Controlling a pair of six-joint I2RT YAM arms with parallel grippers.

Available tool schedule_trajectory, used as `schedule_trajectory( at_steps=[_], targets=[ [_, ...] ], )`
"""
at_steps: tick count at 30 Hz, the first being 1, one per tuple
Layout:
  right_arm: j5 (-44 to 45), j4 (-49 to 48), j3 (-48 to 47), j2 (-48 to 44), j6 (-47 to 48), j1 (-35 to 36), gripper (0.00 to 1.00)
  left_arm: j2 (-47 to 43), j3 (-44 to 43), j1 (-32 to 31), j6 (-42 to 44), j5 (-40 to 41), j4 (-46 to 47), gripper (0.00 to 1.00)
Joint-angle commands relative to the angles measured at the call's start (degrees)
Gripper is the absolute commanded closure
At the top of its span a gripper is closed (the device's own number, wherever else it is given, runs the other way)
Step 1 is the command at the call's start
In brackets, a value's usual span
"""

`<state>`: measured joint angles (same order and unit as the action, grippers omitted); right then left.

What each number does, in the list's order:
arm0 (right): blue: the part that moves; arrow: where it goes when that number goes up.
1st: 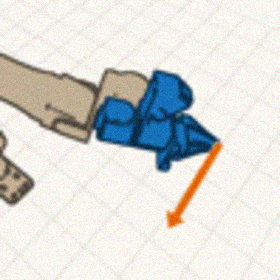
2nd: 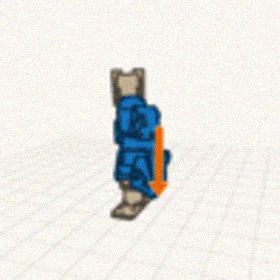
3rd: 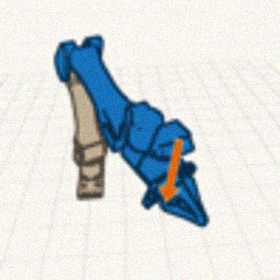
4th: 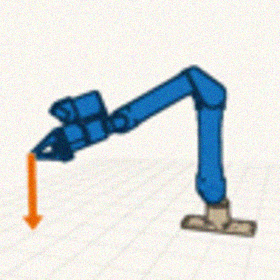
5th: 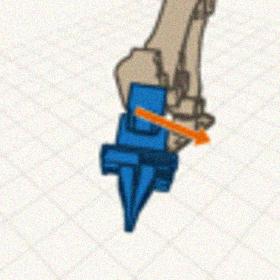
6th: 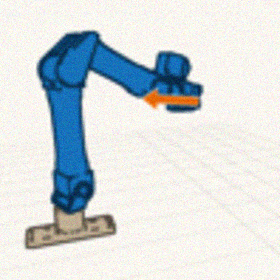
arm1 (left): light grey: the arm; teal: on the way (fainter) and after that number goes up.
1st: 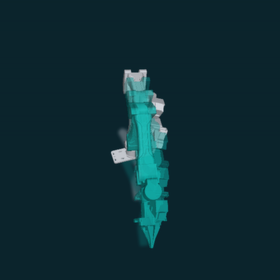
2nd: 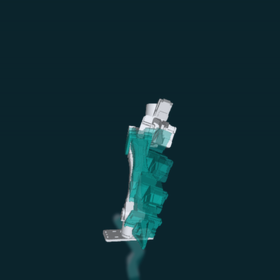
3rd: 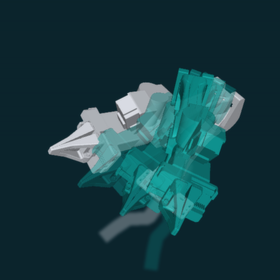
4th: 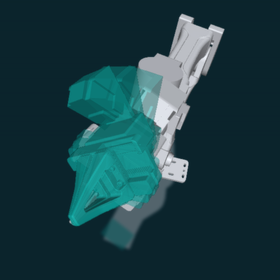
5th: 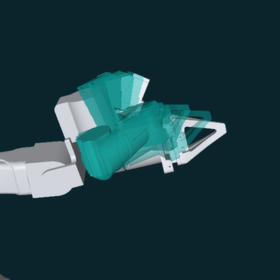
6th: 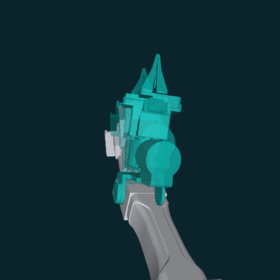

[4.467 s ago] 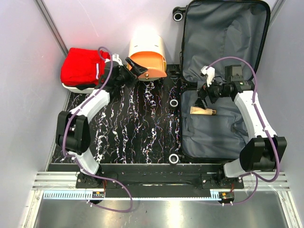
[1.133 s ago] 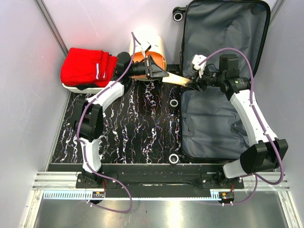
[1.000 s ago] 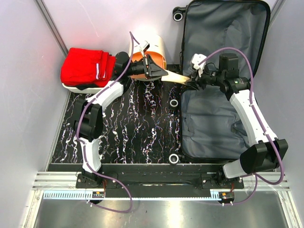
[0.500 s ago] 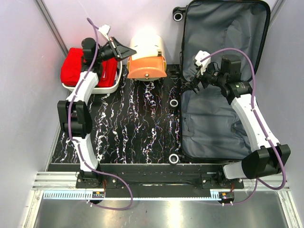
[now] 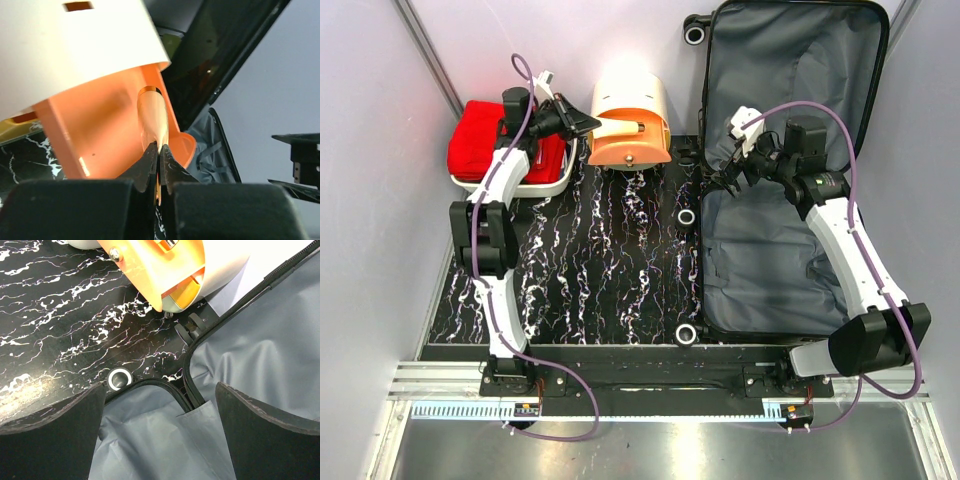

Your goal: Open, take out, and arrange the luggage

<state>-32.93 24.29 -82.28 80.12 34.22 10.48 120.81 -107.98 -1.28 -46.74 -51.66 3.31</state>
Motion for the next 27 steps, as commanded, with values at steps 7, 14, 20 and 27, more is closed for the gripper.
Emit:
schedule_trajectory(
  at_steps=[7, 14, 20, 27],
  targets=[
    [2.3, -0.2, -2.4, 1.3, -0.4, -0.1, 0.0, 5.1, -7.9, -1.4, 1.5, 6.2, 1.7, 1.0],
    [3.5, 0.5, -2.9, 1.4, -0.5, -0.1, 0.0, 7.7, -10.0, -3.5, 1.3, 7.4, 0.8, 0.77],
    [2.3, 0.5, -3.5, 2.1, -1.1, 0.0, 0.0, 2.4, -7.3, -2.9, 8.7, 10.9, -3.1, 0.52],
    [-0.4, 0.3, -3.2, 2.4, -1.3, 0.0, 0.0, -10.9, 1.4, -1.4, 18.5, 20.3, -5.7, 0.4]
  ],
)
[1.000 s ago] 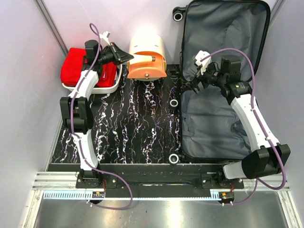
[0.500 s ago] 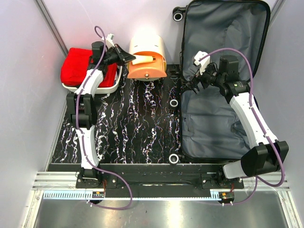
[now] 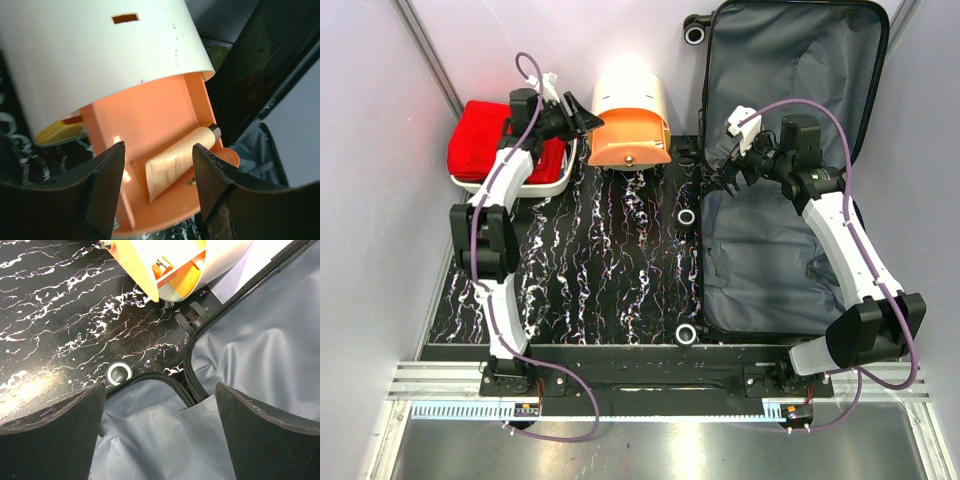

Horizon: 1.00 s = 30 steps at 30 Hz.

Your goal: Open, take out, and arrange the luggage

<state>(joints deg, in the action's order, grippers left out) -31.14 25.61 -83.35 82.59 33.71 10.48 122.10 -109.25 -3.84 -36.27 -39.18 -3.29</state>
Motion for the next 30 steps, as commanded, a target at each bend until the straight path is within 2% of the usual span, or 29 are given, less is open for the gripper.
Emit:
schedule_trajectory(
  at_steps=[1, 5, 8, 11, 15, 21, 30],
  targets=[
    [-2.3, -1.1, -1.9, -0.1, -0.8, -0.1, 0.0, -13.7, 5.1, 1.3, 9.3, 9.4, 1.1, 0.4],
    [-3.0, -1.3, -1.2, -0.7, -0.6, 0.0, 0.0, -19.2, 9.1, 1.3, 17.5, 8.5, 1.5, 0.43],
    [-3.2, -1.3, -0.3, -1.4, -0.3, 0.0, 0.0, -22.2, 12.2, 0.4, 22.8, 3.3, -2.0, 0.52],
    [-3.2, -1.3, 0.6, -2.2, -0.3, -0.1, 0.0, -25.6, 17.2, -2.3, 28.9, 1.8, -4.3, 0.63],
    [-3.1, -1.3, 1.7, -3.4, -0.6, -0.1, 0.0, -27.8, 21.4, -8.2, 34.4, 3.8, -6.1, 0.71],
    [-2.0, -0.9, 3.1, -5.2, -0.8, -0.1, 0.0, -23.7, 20.4, -12.7, 34.9, 7.7, -6.4, 0.78],
    [-0.1, -0.8, 4.6, -6.6, -1.5, -0.1, 0.0, -12.5, 10.3, -14.1, 33.5, 14.6, -4.6, 0.85]
  ],
)
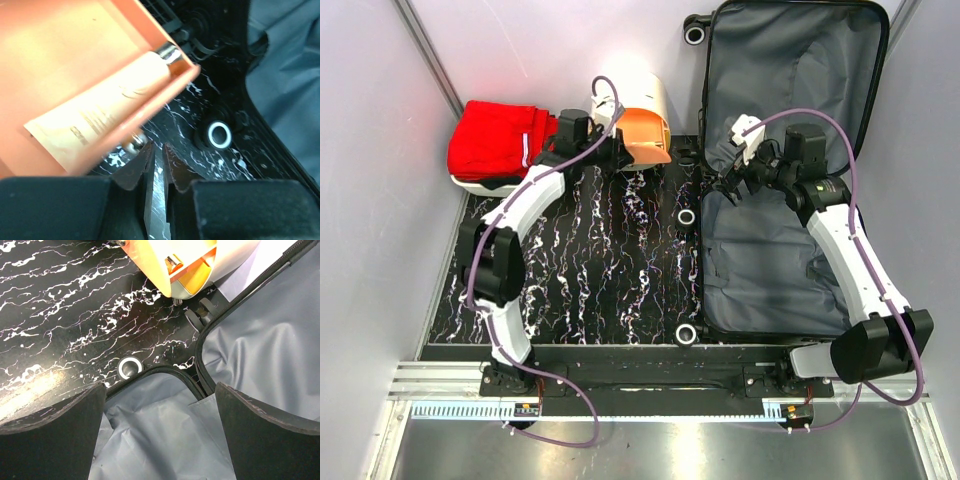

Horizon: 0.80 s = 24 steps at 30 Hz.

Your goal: Open, take out, and arrange the luggage

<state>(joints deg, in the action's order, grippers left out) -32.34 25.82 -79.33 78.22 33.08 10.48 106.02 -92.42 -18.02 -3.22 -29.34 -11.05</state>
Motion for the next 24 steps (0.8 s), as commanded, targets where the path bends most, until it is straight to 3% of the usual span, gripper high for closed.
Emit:
schedule_trajectory(
  at_steps=[1, 15, 24],
  targets=[
    [1.4, -0.9, 0.6, -2.3, -0.9, -0.1, 0.0, 4.3, -7.5, 0.1, 0.3, 5.1, 4.0, 0.85],
    [4.1, -0.7, -0.5, -0.8, -1.1, 0.0, 0.0, 18.2, -24.5, 3.0, -2.0, 9.7, 7.5, 0.8],
    [5.9, -0.8, -1.3, 1.1, -2.5, -0.1, 0.0, 24.2, -27.6, 5.8, -6.2, 7.3, 17.6, 0.71]
  ],
)
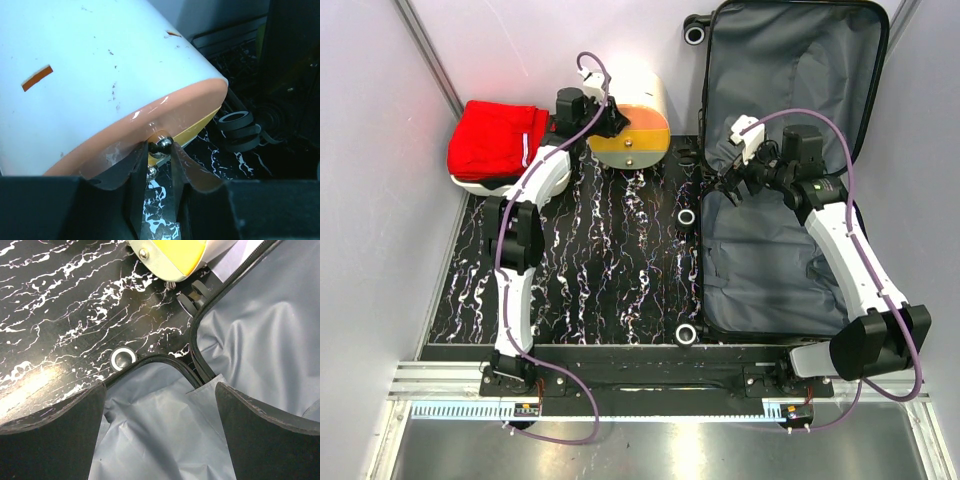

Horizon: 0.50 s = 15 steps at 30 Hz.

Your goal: Open, take out, and arrange the luggage

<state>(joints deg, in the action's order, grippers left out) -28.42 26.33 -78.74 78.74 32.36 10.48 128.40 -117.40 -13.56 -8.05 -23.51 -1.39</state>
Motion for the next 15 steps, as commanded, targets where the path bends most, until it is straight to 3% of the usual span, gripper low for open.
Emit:
schedule_trajectory(
  at_steps=[1, 7, 10, 14, 15],
  targets=[
    [2.2, -1.5, -1.8, 0.9, -1.9, -0.1, 0.0, 2.0, -2.7, 1.3, -1.0, 1.1, 8.2, 0.69],
    [6.7, -6.1, -0.4, 0.9, -6.7, -0.2, 0.0, -0.3, 0.4, 1.8, -1.2, -2.2, 10.4, 0.61],
    [7.2, -8.2, -0.1, 1.2, -9.3, -0.6, 0.0, -4.8, 4.6, 1.8, 0.9, -4.0, 11.3, 0.5],
    [7.2, -9.3, -1.2, 3.1, -13.3, -0.8, 0.0, -10.8, 9.5, 1.8, 3.7, -4.9, 8.6, 0.22],
    [7.9, -9.6, -2.0, 3.7, -14.3, -0.8, 0.0, -13.3, 9.8, 1.8, 5.1, -5.1, 6.2, 0.01]
  ],
)
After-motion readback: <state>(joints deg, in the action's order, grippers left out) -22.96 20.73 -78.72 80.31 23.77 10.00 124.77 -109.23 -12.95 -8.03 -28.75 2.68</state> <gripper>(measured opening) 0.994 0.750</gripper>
